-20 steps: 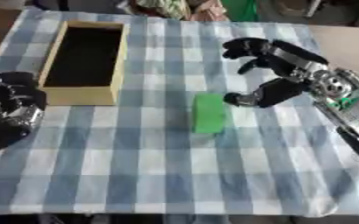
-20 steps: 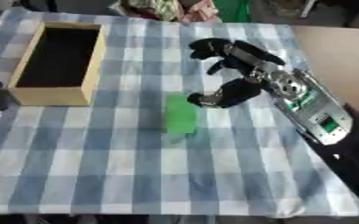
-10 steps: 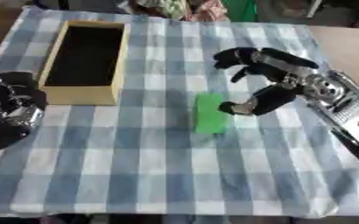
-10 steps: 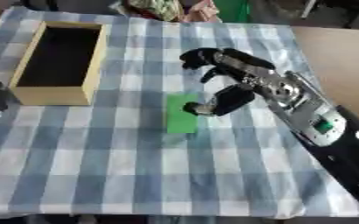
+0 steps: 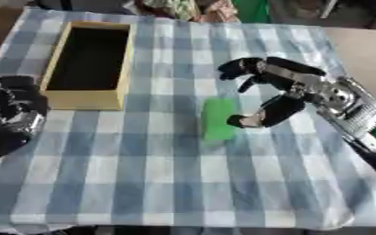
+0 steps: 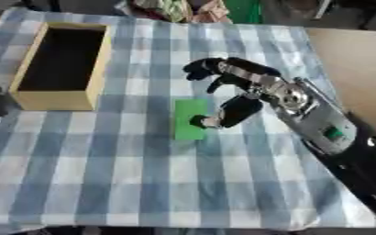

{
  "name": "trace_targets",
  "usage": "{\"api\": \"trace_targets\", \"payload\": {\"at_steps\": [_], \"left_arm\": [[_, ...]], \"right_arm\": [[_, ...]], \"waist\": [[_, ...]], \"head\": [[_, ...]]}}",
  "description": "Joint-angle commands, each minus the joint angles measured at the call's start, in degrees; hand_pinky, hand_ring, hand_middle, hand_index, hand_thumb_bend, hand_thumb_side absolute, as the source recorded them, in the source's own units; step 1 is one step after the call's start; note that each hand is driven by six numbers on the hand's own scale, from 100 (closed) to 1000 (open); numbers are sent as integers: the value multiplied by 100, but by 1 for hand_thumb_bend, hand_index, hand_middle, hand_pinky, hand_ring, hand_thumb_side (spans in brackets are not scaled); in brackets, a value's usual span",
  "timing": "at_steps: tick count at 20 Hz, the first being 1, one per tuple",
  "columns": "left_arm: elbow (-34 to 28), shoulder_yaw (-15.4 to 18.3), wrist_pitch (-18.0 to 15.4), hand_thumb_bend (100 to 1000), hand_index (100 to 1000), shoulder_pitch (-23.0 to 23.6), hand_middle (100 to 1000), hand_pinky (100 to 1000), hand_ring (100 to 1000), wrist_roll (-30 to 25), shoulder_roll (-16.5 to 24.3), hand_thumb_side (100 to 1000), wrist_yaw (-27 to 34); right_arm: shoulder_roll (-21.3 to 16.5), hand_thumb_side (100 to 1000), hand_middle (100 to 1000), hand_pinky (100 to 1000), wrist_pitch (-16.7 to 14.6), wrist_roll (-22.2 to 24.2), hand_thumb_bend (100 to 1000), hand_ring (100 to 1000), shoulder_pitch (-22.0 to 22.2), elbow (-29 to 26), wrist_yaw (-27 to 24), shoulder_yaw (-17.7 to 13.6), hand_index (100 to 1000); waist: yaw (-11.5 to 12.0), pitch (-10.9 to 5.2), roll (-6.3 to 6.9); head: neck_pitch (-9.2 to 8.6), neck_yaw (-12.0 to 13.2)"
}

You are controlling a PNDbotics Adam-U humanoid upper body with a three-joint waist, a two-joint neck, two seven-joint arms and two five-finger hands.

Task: Pick up objects on the table and place them in the box.

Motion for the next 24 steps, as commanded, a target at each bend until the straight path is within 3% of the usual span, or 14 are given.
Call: {"api": "trace_targets", "payload": {"at_steps": [1, 24], "left_arm": [[-55, 18, -5, 277, 725, -59, 610, 579, 649, -13, 83, 111, -10], [-50, 14, -3, 278, 725, -59, 609, 580, 649, -23, 72, 112, -8]], "right_arm": [[-104, 100, 828, 760, -15, 78, 452, 920, -85, 3, 121, -5, 933], [123, 100, 827, 766, -135, 342, 452, 916, -229, 439, 675, 209, 932]], "waist": [[7, -71, 18], [29, -60, 23]], "head": [[37, -11], [37, -45]]}}
